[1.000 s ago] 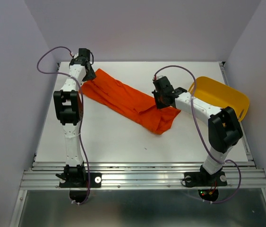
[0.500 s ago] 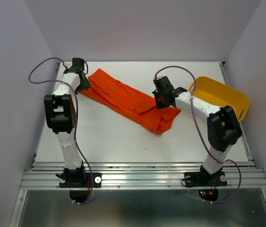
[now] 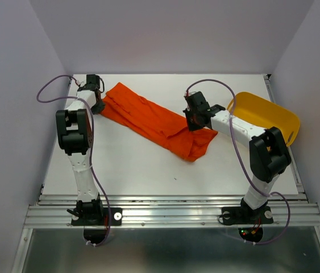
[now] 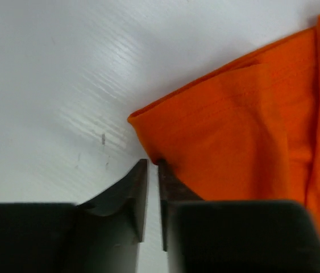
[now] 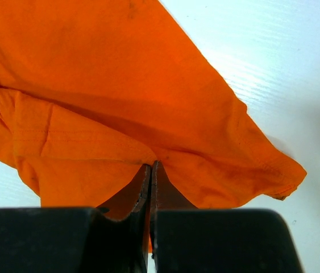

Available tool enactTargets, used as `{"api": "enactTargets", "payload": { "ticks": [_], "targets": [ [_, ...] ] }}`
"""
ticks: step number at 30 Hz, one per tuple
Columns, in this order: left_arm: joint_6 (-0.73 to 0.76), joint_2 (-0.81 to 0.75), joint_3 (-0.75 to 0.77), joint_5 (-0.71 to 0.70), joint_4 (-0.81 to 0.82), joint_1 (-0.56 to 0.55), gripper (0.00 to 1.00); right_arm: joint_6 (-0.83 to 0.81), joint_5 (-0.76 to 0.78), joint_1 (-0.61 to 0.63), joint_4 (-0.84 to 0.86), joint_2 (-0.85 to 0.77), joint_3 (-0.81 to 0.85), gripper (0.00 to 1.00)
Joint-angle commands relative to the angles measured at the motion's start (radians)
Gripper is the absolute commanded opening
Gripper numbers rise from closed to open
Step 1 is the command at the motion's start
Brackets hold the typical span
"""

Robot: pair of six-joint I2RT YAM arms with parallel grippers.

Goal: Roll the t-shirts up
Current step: Fold the T-shirt at the center of the board.

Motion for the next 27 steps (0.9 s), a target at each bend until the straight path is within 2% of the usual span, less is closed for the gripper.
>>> {"api": "enactTargets", "payload": {
  "ticks": [1,9,17,19,20,21,23,24,27],
  "targets": [
    [0.017,0.033,0.071,-0.005,-0.003,0.004,0.00,-0.018,-0.015,-0.021,0.038,-0.001,0.029,0.01],
    [0.047,0.019,0.065,0.006,0.013,0.006,0.00,-0.031,-0.020,-0.061,0.034,0.072,0.109,0.01],
    [0.059,0.013,0.064,0.015,0.011,0.004,0.00,-0.041,0.046,-0.061,0.001,0.192,0.213,0.02],
    [0.062,0.013,0.065,0.014,0.011,0.004,0.00,-0.034,0.052,-0.061,-0.002,0.197,0.215,0.13],
    [0.065,0.013,0.065,0.015,0.010,0.004,0.00,-0.033,0.057,-0.061,-0.003,0.195,0.210,0.30],
    [0.068,0.013,0.067,0.017,0.008,0.003,0.00,-0.030,0.059,-0.061,-0.002,0.191,0.206,0.58],
    [0.076,0.016,0.079,0.026,-0.004,0.004,0.00,-0.018,0.065,-0.061,-0.002,0.162,0.190,0.68],
    [0.076,0.016,0.090,0.026,-0.009,0.004,0.04,-0.015,0.066,-0.061,-0.002,0.133,0.184,0.69],
    [0.077,-0.002,0.094,0.014,-0.015,0.003,0.35,0.015,0.060,-0.061,-0.011,0.080,0.163,0.69]
  ]
}}
